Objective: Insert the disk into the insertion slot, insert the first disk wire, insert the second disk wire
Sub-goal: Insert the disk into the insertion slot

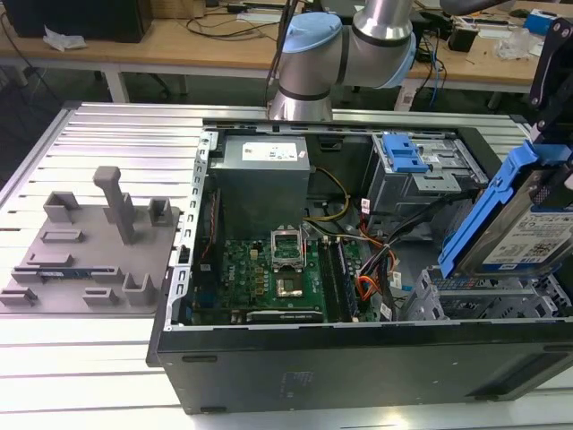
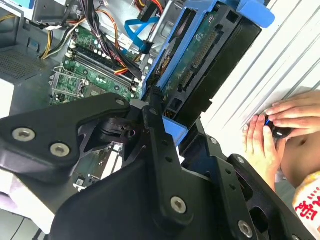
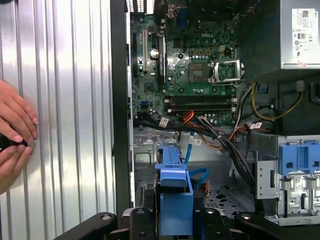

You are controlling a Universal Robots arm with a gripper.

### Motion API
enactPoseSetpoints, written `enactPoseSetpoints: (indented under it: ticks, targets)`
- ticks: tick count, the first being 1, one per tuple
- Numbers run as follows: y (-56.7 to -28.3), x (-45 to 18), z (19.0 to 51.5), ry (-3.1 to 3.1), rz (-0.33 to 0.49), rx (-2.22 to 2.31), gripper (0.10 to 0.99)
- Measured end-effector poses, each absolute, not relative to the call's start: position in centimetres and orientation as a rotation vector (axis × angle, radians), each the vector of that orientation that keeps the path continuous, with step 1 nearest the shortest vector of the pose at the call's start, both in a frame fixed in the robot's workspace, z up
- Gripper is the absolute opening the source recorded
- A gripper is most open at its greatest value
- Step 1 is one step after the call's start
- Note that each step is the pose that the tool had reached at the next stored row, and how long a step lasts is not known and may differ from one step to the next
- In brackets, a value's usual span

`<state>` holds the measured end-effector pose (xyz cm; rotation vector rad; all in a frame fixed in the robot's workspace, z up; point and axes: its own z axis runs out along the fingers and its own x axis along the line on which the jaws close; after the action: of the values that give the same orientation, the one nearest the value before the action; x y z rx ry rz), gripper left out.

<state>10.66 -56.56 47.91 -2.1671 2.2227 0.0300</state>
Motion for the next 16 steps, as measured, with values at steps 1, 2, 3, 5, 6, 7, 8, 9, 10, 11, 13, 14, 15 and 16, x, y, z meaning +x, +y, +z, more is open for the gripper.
enactPoseSetpoints:
  ticks: [1,2,3,5,6,7,8,9,10,11,13,14,15,16]
  targets:
    - [-56.5,10.8,47.9,2.223,0.03,-2.167,0.365]
    - [-56.4,10.8,47.8,2.223,0.03,-2.167,0.365]
    - [-56.3,11.0,47.8,2.223,0.031,-2.167,0.365]
    - [-55.5,11.4,47.7,2.225,0.03,-2.169,0.365]
    - [-55.2,11.4,47.7,2.227,0.03,-2.171,0.365]
    - [-55.0,11.4,47.7,2.231,0.028,-2.175,0.365]
    - [-54.8,11.4,47.6,2.234,0.027,-2.178,0.365]
    - [-54.7,11.4,47.6,2.238,0.026,-2.181,0.365]
    - [-54.5,11.4,47.6,2.242,0.026,-2.184,0.365]
    - [-54.4,11.4,47.5,2.245,0.025,-2.186,0.365]
    - [-54.3,11.4,47.5,2.247,0.025,-2.188,0.365]
    - [-54.3,11.4,47.5,2.247,0.024,-2.188,0.365]
    - [-54.3,11.4,47.5,2.247,0.024,-2.188,0.365]
    - [-54.3,11.4,47.5,2.247,0.024,-2.188,0.365]
